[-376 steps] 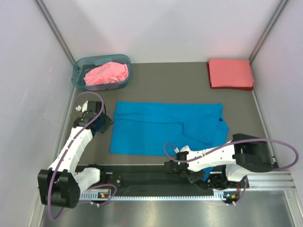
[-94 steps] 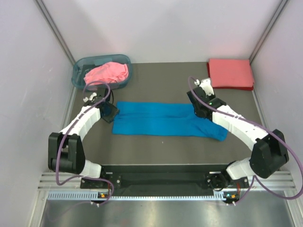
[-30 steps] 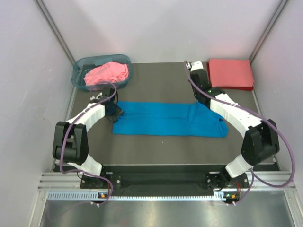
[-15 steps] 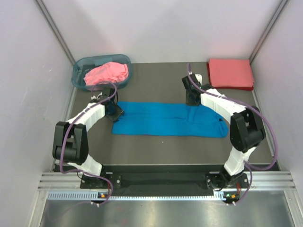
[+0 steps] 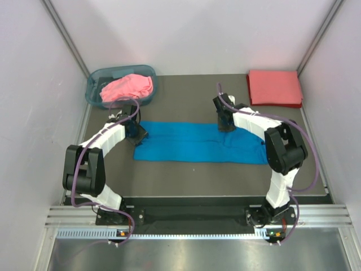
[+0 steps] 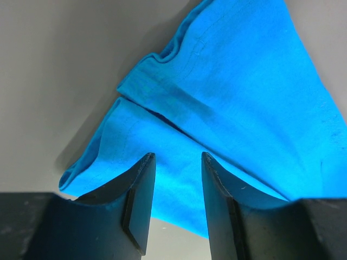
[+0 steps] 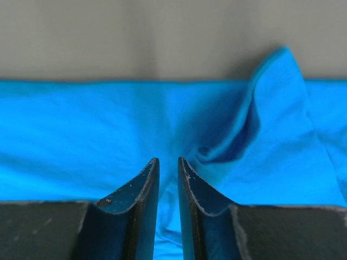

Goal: Fold and stack the t-shirts
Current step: Fold the tshirt

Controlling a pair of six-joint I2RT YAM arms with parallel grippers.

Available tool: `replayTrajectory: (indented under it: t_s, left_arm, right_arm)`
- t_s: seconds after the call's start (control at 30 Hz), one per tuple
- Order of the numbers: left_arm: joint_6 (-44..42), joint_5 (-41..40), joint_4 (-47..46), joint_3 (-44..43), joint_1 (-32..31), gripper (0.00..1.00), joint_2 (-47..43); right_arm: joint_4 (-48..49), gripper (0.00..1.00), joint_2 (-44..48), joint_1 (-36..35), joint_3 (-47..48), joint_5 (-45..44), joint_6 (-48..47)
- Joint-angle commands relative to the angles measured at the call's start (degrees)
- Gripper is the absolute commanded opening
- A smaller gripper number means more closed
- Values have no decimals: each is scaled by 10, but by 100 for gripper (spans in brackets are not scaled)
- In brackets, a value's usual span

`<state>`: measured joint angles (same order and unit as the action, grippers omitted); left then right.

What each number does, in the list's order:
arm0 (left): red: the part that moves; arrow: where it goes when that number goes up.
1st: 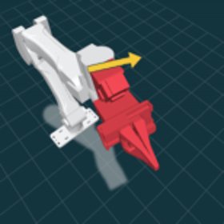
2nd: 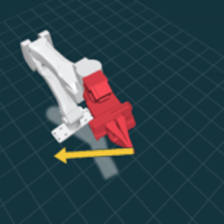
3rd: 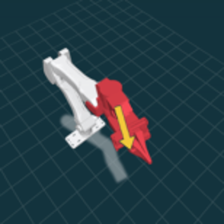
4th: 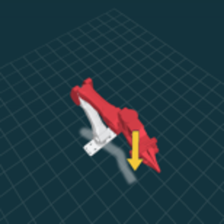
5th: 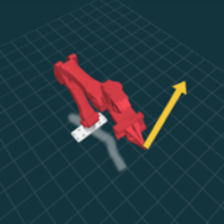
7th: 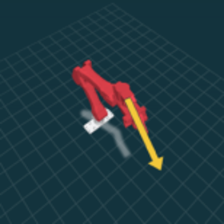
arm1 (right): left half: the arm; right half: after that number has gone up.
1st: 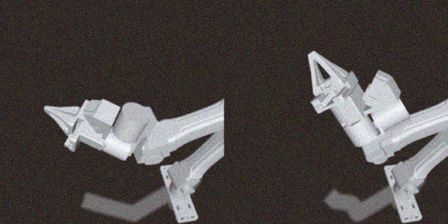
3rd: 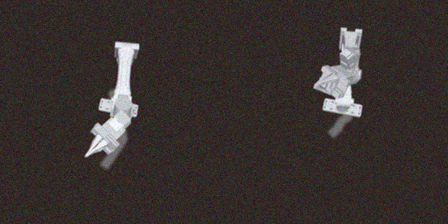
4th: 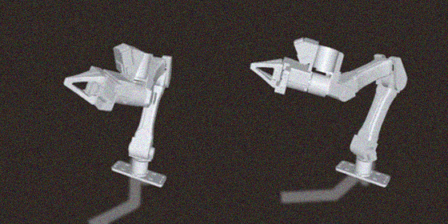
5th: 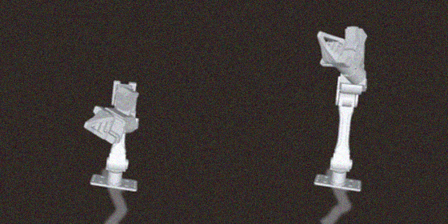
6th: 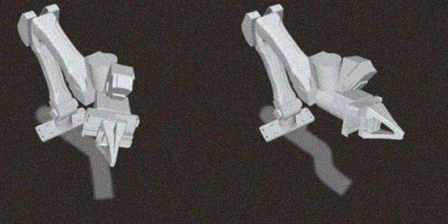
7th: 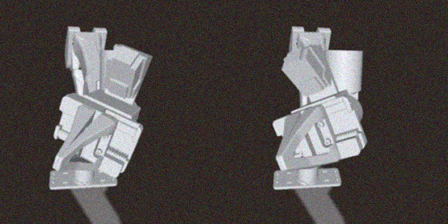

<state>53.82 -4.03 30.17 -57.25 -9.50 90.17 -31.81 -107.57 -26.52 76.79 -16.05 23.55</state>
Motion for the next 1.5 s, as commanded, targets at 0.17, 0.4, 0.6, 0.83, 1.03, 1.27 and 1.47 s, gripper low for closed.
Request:
replayTrajectory:
  t_s: [0.17, 0.4, 0.6, 0.83, 1.03, 1.27, 1.47]
  left_arm:
    - [-6, -9, -8, -12, -1, 45, -3]
    - [-5, -9, -9, -10, -1, 45, 8]
    - [-7, -12, -11, -7, -1, 45, 10]
    - [-4, -8, -13, -8, -1, 44, 11]
    - [-9, -11, -10, -10, -1, 44, 12]
    - [-9, -12, -6, -13, -1, 44, 12]
    - [-8, -14, -3, -15, -1, 44, 12]
  right_arm:
    - [-13, 19, 100, 7, -111, -74, 3]
    - [6, 20, 124, 10, -131, -88, 18]
    - [6, 20, 119, 10, -104, -85, 24]
    - [-31, 24, 91, 9, -41, -90, 22]
    - [-46, 29, 47, 12, -18, -94, -5]
    - [-40, 31, 20, 30, 0, -64, -37]
    - [-39, 30, 11, 38, -5, -49, -36]
